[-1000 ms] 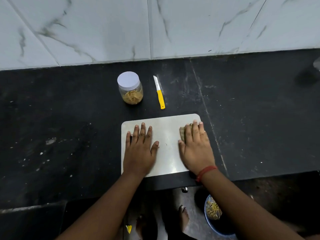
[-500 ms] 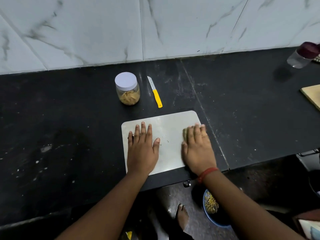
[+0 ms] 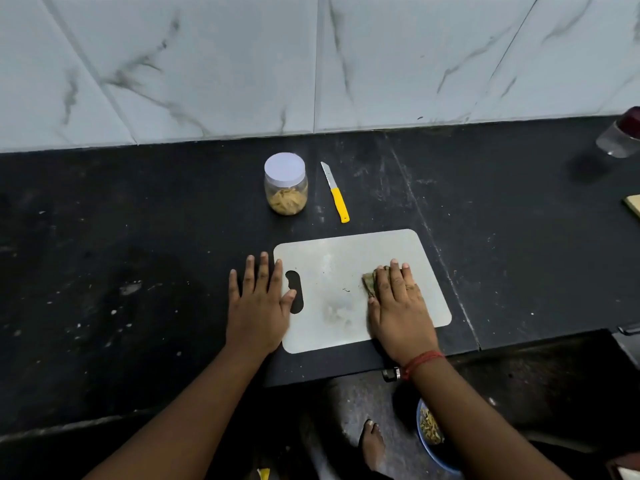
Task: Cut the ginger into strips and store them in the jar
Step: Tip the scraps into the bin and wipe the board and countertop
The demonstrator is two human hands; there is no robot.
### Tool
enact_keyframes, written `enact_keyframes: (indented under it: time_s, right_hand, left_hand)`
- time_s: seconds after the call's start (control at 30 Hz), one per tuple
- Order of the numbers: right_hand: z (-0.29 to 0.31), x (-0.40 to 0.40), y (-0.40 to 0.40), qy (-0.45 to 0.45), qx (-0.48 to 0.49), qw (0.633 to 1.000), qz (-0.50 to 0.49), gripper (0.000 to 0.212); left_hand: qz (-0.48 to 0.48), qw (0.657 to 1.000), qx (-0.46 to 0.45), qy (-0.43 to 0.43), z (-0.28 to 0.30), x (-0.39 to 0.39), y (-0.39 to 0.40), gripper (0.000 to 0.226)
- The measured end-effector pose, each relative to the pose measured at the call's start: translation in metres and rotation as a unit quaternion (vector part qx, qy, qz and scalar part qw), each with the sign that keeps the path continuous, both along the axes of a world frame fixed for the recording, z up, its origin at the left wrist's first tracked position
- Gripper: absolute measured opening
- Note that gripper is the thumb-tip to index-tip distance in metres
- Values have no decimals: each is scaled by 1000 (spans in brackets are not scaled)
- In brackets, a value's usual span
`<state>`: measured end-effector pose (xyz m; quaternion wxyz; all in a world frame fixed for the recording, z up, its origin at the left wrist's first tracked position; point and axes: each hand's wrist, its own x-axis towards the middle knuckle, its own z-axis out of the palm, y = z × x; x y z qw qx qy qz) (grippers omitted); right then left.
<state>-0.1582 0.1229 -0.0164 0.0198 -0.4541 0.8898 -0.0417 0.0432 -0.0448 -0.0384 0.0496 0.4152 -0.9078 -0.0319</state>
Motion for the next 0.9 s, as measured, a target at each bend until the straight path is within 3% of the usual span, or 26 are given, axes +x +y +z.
enact_keyframes:
  time_s: [0.17,0.3,0.43,0.47,0.57,0.6,0.7,0.73,0.83,0.87,0.9]
  right_hand:
    - [1,40,-30,12,11,987,159,59]
    - [-1,12,-37,15,-6,1000,-27,61]
    - [-1,43,-37,25,32,978,206,57]
    - [1,32,-40,23,21,982,187,56]
    - [4,4,-48,14,-29,998,-55,58]
    - [2,10,-52,12,-21,999,-41,59]
    - [1,32,-53,16,20,981,195,57]
    - [5,21,-57,15,15,979,205,57]
    - [5,-17,-72,2,-29,999,-33,59]
    - [4,-13,-78,4,-30,998,-49,60]
    - [3,-3,-83,-4,-15,1000,8,59]
  left_hand:
    - [3,1000,6,-21,0,-2,2,70]
    - [5,1000,10,-27,1,-1,0,73]
    - [8,1000,14,-25,-1,1,1,73]
    - [7,1000,15,-26,-1,0,1,73]
    - [8,999,20,-27,1,-2,1,75]
    - [10,999,22,-25,1,-1,0,75]
    - [9,999,19,-28,0,1,-1,74]
    - [9,999,17,-29,-1,2,-2,72]
    - [7,999,15,-32,-2,0,-2,67]
    - [7,999,14,-32,-3,0,-1,67]
    - [7,999,12,-31,-4,0,-1,66]
